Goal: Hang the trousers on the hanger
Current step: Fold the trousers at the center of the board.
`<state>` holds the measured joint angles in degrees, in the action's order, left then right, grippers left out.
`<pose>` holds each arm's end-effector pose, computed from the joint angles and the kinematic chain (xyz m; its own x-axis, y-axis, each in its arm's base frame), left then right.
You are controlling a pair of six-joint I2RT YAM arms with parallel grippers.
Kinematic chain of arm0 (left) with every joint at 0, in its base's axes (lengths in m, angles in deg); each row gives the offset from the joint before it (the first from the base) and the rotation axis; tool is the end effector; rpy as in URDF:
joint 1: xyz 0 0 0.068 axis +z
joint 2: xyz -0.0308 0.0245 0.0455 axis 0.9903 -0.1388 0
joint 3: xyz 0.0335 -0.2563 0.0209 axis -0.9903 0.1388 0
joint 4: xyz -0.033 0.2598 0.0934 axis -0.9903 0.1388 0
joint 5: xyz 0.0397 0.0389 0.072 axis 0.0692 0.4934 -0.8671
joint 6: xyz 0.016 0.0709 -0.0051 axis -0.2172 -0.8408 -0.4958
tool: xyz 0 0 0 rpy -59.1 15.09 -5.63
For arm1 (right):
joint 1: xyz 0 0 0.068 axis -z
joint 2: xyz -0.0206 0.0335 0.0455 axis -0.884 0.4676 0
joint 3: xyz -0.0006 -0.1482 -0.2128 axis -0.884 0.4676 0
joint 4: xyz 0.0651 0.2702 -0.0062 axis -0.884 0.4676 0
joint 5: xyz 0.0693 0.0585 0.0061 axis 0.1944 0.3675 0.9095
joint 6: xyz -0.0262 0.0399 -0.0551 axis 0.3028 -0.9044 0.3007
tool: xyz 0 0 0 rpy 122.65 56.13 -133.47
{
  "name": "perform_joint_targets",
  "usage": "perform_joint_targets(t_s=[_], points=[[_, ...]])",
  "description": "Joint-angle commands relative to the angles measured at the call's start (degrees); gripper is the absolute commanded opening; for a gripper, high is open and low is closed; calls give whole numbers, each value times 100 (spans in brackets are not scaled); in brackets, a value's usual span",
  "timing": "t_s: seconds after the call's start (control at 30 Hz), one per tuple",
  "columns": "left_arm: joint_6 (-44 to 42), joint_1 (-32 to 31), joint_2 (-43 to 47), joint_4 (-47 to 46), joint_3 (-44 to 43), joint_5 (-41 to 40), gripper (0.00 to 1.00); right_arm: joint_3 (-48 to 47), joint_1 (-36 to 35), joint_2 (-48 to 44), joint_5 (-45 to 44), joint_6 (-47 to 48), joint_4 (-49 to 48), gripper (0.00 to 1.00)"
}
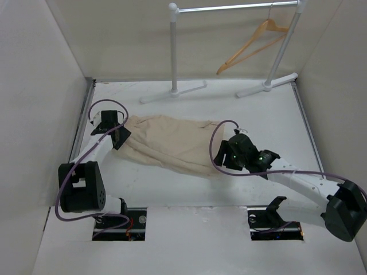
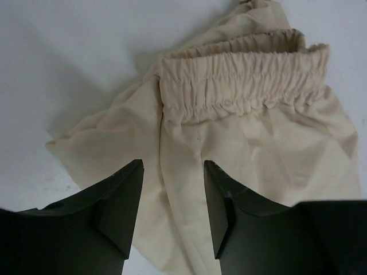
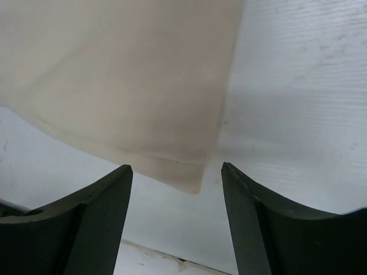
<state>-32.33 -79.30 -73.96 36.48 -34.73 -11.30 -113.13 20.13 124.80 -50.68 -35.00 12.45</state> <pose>0.3190 0.0211 0.1749 -0.4404 -0.7062 -0.5544 -0.5769 0.6957 -0.4281 0.2065 0.1759 0.1815 -0.8226 0.2355 -0.5176 -0.0045 0.9075 0.4200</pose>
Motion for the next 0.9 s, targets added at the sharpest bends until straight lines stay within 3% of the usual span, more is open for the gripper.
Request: perform_joint_targets(t_s=[0.0, 0.07, 0.17, 0.23, 0.33, 0.43, 0.5, 0.6, 0.67, 0.73, 0.8, 0.87], points=[[-162, 31, -410, -207, -313, -428, 43, 273, 214, -434, -29, -120, -305, 70], [-224, 31, -700, -224, -427, -454, 40, 432, 345, -312, -29, -138, -375, 65], [-190, 84, -1141, -23, -569, -551, 17, 572, 451, 74, 295, -77, -848, 55], [-119, 119, -1107, 135, -490, -735, 11, 573, 469, 417, 585, -94, -1104, 50], [-101, 110, -642, 250, -183, -1051, 9, 686, 469, 656, 753, -234, -1351, 33], [22, 163, -97, 434, 186, -1070, 9, 889, 591, 612, 665, -375, -1448, 25], [48, 224, 263, 575, 406, -1070, 14, 924, 723, 629, 701, -332, -1404, 18], [48, 356, 808, 882, 477, -939, 34, 776, 794, 315, 640, -183, -1010, 22], [22, 435, 1256, 1198, 285, -798, 44, 530, 794, -28, 508, 19, -659, 42], [31, 427, 1739, 1488, 13, -762, 46, 170, 803, -283, 428, 291, -351, 59], [66, 182, 1978, 1673, -260, -789, 44, -181, 777, -337, 550, 529, -244, 53], [206, -344, 1848, 1630, -445, -736, 37, -411, 768, -171, 822, 609, -410, 36]])
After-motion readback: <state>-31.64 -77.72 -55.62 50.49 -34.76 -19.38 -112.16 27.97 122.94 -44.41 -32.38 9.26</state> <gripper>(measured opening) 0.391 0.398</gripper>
